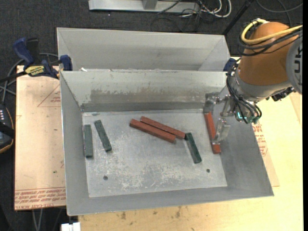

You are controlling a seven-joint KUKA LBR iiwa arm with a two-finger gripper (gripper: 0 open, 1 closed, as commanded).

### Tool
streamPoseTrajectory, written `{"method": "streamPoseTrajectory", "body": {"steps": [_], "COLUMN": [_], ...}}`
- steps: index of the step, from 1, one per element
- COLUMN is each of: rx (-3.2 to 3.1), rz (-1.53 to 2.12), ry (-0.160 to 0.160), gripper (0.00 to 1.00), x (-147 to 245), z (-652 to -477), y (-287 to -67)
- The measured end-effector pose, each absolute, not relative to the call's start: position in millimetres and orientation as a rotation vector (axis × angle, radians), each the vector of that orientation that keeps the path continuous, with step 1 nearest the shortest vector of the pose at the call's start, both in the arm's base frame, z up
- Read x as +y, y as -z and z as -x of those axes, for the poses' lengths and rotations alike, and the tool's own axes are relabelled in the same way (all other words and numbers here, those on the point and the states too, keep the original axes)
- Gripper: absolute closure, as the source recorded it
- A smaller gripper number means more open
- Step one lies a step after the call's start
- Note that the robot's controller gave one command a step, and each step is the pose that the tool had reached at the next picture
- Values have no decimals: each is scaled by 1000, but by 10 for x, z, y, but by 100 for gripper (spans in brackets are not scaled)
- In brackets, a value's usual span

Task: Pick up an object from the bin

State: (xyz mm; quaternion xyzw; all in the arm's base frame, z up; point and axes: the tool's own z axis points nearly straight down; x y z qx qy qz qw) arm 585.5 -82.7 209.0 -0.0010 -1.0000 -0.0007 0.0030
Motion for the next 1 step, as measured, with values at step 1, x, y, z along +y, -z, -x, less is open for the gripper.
{"method": "streamPoseTrajectory", "body": {"steps": [1], "rx": [-3125], "rz": [242], "ry": [4], "gripper": [0], "x": [-417], "z": [-5812], "y": [-820]}}
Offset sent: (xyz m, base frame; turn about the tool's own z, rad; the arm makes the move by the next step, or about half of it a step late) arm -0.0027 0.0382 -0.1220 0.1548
